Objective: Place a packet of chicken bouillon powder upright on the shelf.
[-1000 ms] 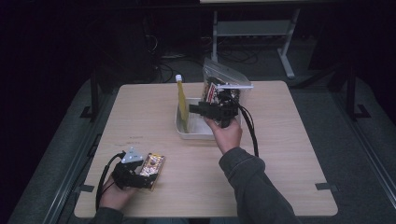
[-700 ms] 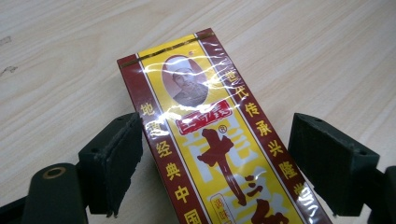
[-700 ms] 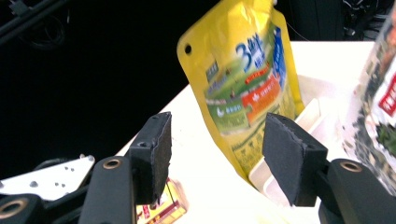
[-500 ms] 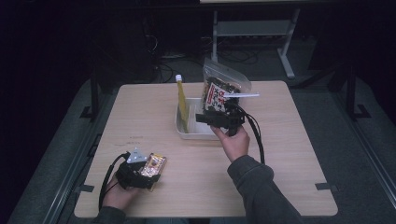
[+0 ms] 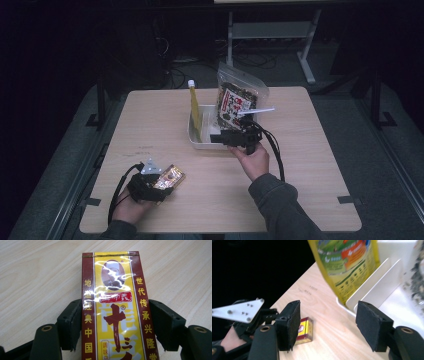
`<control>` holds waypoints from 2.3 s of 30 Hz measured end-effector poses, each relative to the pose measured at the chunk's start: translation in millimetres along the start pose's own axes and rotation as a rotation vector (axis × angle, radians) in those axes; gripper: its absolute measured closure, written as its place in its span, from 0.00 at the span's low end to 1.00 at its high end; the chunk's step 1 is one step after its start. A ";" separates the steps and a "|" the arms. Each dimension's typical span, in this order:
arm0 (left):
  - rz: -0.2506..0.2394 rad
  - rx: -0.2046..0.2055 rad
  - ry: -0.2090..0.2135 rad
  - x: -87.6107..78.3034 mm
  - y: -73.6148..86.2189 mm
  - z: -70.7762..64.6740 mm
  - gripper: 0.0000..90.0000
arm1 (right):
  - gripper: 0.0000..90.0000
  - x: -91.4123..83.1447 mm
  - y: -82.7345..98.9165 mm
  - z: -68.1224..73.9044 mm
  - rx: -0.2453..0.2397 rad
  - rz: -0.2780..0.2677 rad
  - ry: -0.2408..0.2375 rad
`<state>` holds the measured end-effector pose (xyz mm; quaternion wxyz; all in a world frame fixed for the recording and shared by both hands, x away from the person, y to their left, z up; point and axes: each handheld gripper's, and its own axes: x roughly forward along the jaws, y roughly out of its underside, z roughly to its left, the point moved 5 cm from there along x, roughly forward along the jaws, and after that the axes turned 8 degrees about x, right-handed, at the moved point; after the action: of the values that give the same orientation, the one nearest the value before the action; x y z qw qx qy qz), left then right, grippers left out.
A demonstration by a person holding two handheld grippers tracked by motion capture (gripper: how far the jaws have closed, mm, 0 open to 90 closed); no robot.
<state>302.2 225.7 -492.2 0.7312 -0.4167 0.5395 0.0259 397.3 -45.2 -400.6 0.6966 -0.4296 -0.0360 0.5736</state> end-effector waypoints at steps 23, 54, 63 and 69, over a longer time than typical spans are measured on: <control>-0.070 0.089 -0.011 -5.4 -23.3 -14.1 0.36 | 0.37 9.5 17.3 -4.3 0.043 0.115 -0.074; -0.122 0.182 0.047 -1.6 -71.0 -40.3 0.36 | 0.37 21.5 25.5 -7.7 0.101 0.247 -0.114; -0.145 0.194 0.057 -2.5 -84.6 -44.9 0.36 | 0.40 25.6 29.8 -11.7 0.124 0.306 -0.131; -0.158 0.203 0.064 -3.1 -91.6 -48.7 0.36 | 0.44 31.6 33.2 -12.3 0.148 0.341 -0.147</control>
<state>308.2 136.2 -439.9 0.7519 -0.3823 0.5277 -0.0998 389.3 -26.8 -443.5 0.6145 -0.3338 0.0288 0.7143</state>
